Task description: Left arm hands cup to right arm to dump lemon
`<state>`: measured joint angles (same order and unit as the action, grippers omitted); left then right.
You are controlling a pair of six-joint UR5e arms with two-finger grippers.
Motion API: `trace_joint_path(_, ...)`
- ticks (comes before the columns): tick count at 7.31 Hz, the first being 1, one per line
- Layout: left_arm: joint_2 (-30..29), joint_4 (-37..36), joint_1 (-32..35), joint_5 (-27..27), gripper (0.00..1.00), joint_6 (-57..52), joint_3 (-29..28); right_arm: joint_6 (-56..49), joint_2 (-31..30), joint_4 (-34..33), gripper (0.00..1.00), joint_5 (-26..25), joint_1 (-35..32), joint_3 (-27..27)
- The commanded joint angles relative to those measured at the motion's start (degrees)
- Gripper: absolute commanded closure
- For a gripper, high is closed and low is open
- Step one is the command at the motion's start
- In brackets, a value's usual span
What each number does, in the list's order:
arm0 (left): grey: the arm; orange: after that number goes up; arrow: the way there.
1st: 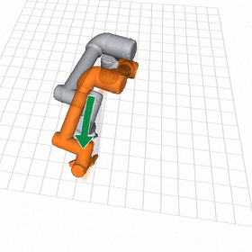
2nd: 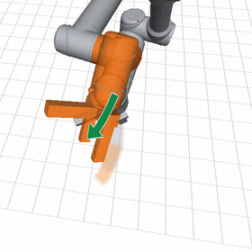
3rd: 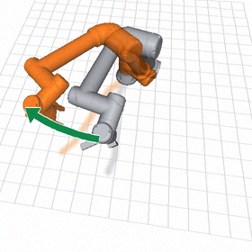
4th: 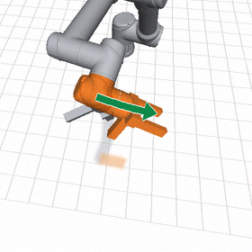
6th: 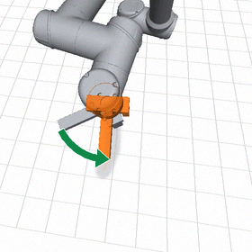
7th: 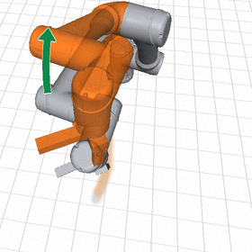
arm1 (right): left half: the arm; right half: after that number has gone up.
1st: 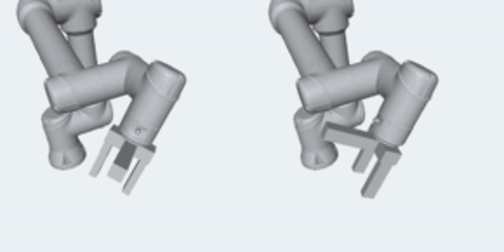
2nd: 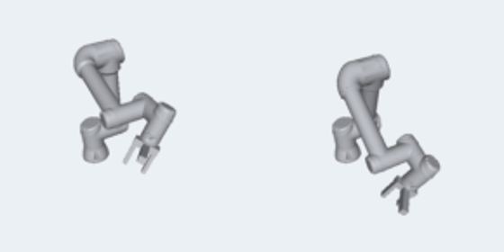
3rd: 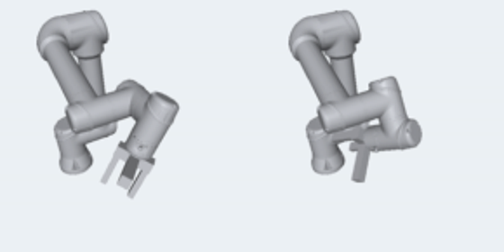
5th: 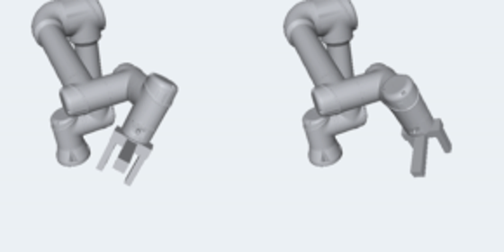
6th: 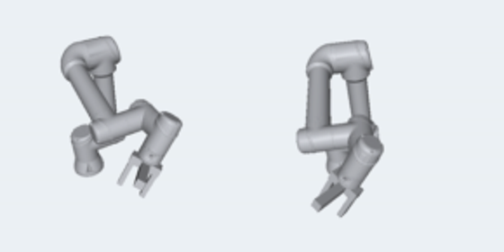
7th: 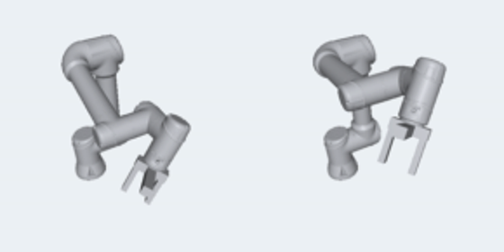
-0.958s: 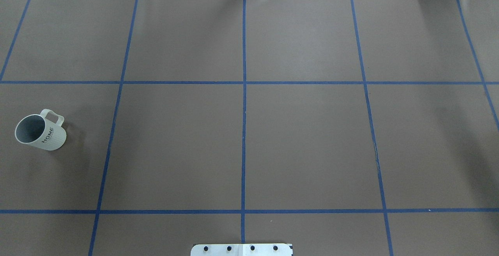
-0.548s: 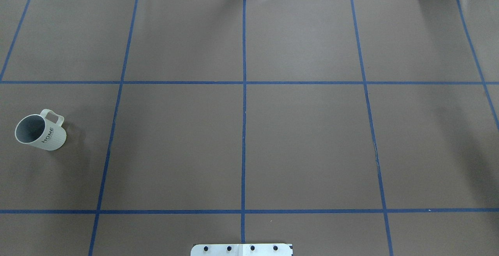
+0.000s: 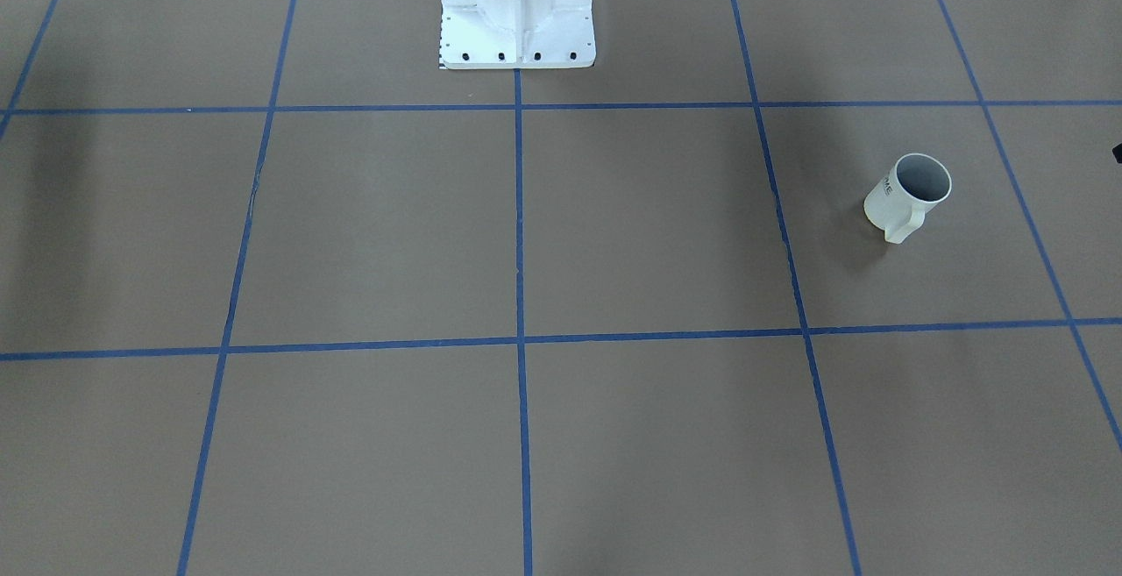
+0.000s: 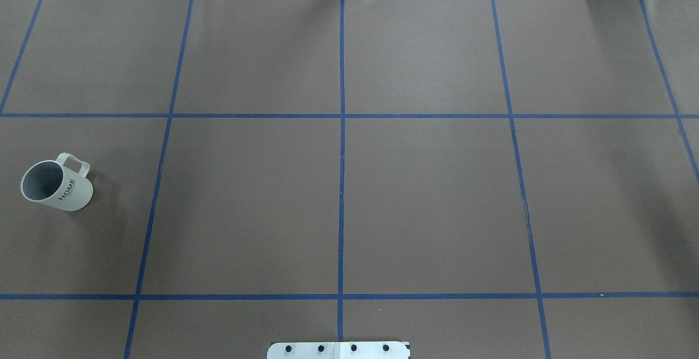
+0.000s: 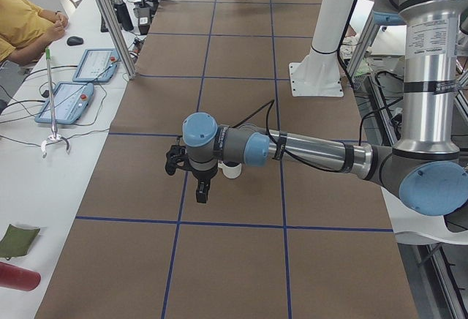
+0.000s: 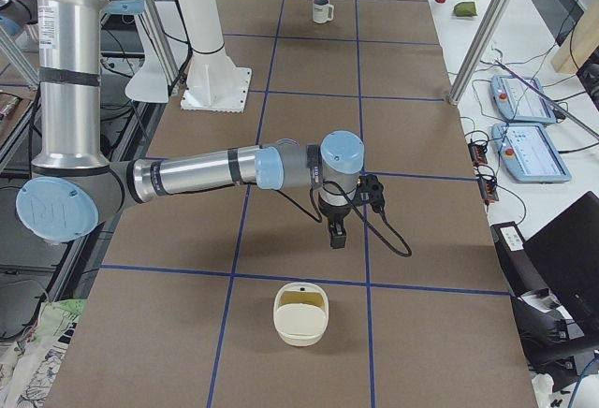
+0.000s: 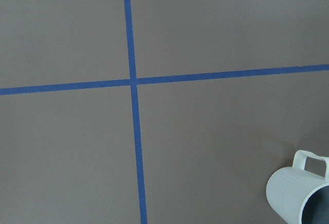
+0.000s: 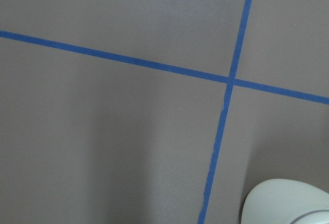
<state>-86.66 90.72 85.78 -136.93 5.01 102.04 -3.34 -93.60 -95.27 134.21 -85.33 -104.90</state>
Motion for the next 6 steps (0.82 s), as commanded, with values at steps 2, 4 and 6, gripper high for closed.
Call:
trace_joint_path(2,0.1,0.0,0.0,0.0,0.00,0.0,0.0,-0.1,0.0,0.1,0.00,0.0,0.0,-0.1)
trace_joint_path(4,0.1,0.0,0.0,0.0,0.00,0.0,0.2,-0.1,0.0,0.1,0.00,0.0,0.0,-0.2)
trace_joint_path(6,0.2,0.0,0.1,0.0,0.00,0.0,0.4,-0.1,-0.1,0.1,0.00,0.0,0.0,-0.2)
